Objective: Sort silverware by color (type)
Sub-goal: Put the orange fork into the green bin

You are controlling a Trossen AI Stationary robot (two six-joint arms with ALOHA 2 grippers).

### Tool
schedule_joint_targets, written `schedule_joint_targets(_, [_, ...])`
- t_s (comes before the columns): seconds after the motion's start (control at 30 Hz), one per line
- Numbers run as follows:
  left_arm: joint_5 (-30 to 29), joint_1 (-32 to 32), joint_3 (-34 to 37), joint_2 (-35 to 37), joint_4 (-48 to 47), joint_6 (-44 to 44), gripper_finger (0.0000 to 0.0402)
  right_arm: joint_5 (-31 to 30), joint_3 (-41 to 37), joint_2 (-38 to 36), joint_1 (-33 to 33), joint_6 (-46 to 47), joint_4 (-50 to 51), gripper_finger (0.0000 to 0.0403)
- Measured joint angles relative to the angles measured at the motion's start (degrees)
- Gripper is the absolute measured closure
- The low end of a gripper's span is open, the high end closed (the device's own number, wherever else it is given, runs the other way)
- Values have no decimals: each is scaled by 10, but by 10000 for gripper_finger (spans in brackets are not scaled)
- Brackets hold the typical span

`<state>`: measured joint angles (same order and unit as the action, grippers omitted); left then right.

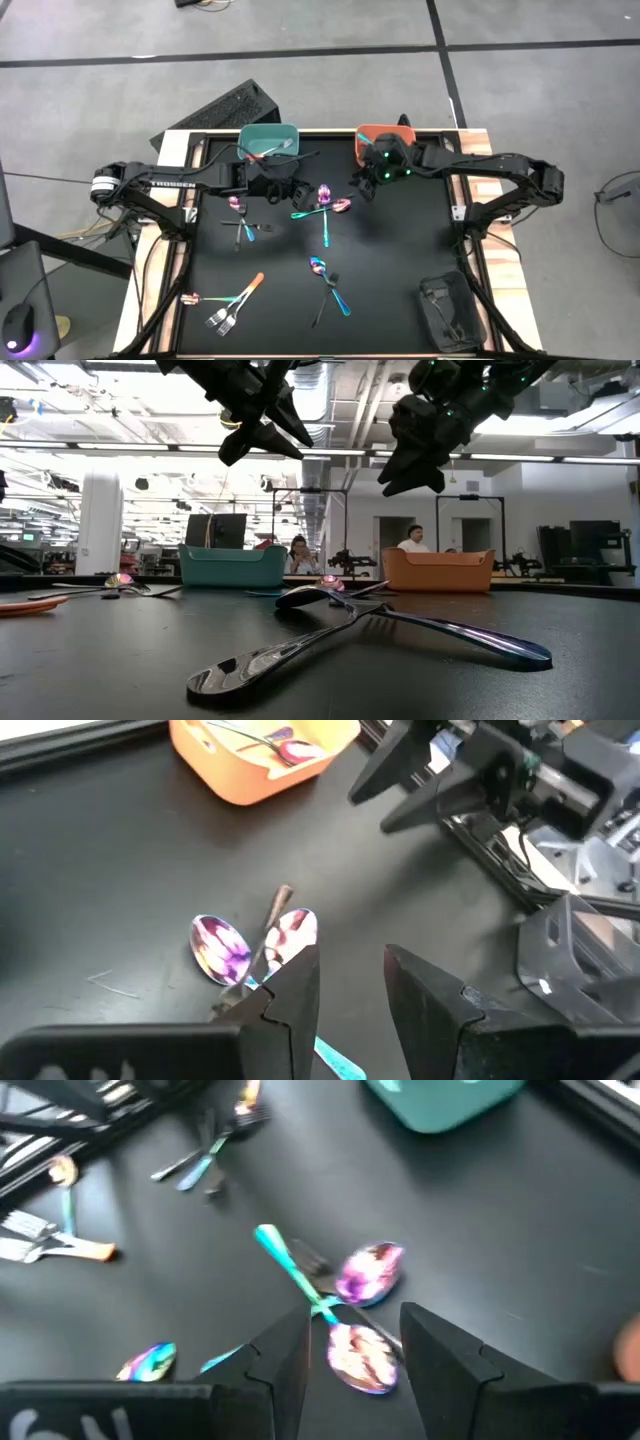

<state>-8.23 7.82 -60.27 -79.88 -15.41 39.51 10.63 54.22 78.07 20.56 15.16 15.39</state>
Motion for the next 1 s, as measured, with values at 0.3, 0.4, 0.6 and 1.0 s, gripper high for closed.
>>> schedule_joint_targets(0.3, [-34, -15, 0, 0, -1, -36, 299, 0, -1, 1, -59, 11, -62, 238])
schedule_joint_targets(0.4, [-58, -15, 0, 0, 0, -55, 299, -4, -1, 0, -69, 76, -84, 250])
schedule_joint_targets(0.6, [-39, -8, 0, 0, 58, -109, 299, -33, -1, 1, -102, 123, -84, 277])
schedule_joint_targets(1.0, [26, -10, -1, 0, 120, -123, 299, -67, -1, 1, -138, 150, -86, 287])
